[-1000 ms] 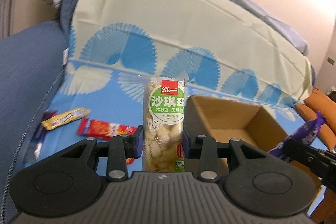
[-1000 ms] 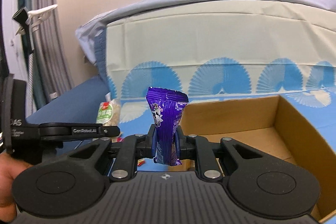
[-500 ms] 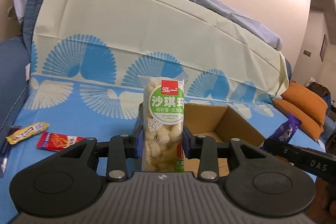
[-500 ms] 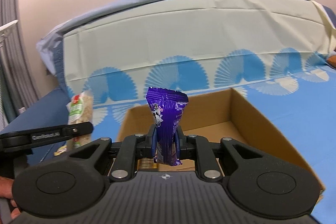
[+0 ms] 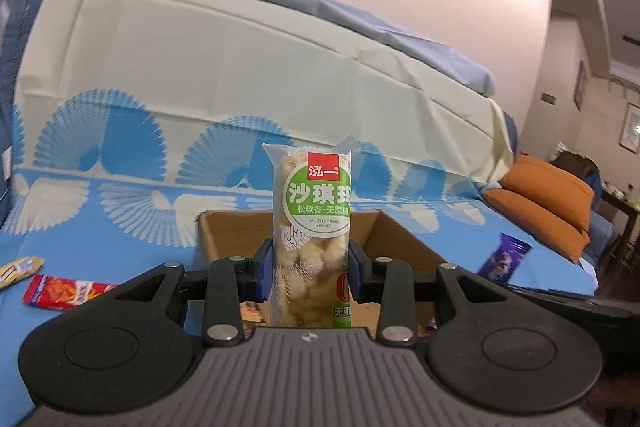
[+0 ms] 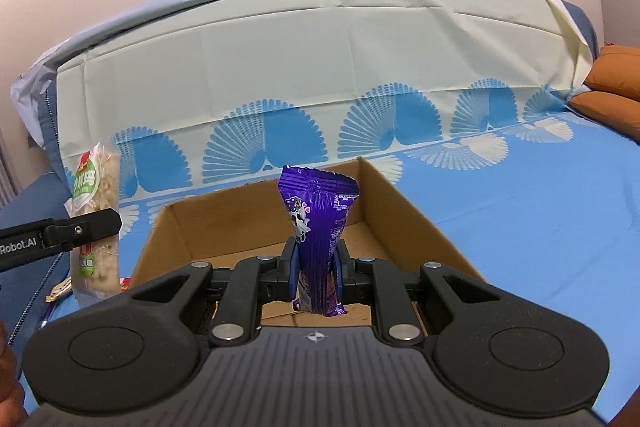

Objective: Organize snacks
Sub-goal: 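Carry the purple chocolate bar and sachima bar over the box with both tools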

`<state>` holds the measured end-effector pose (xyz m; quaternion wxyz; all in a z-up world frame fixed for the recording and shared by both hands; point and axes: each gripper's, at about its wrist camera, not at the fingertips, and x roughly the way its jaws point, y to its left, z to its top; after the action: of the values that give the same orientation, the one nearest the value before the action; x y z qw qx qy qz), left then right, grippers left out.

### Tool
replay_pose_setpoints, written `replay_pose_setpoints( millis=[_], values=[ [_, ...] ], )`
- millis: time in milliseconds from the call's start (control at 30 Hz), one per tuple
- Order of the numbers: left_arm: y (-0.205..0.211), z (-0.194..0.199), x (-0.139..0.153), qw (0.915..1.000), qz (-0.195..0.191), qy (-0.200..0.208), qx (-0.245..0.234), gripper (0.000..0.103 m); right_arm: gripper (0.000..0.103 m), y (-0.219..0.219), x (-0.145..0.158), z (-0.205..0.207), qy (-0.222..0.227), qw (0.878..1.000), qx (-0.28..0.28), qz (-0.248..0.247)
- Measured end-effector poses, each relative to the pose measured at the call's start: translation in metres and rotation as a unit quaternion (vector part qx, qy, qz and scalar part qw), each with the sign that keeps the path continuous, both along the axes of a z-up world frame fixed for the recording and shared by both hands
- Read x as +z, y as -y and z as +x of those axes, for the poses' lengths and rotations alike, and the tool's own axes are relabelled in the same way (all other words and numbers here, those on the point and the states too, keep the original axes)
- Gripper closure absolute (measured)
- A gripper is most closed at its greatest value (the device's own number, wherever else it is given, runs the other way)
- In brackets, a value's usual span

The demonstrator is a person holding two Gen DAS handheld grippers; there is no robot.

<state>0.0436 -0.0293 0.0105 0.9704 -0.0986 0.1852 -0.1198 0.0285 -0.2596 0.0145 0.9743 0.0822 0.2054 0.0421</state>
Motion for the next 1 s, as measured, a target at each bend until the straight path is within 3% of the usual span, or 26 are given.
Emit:
replay_pose_setpoints(
  millis=[433, 1000],
  values=[
    [0.035, -0.008, -0.004, 0.9979, 0.037, 0.018, -0.049, 0.063, 0.086, -0.003, 0.000, -0.006, 0.031, 0.998, -0.028, -0.052],
    [0.042, -0.004, -0.010, 0.9962, 0.047, 0.020, -0.071, 0.063, 0.086, -0.002, 0.000, -0.012, 0.041, 0.997, -0.031, -0.055]
  ],
)
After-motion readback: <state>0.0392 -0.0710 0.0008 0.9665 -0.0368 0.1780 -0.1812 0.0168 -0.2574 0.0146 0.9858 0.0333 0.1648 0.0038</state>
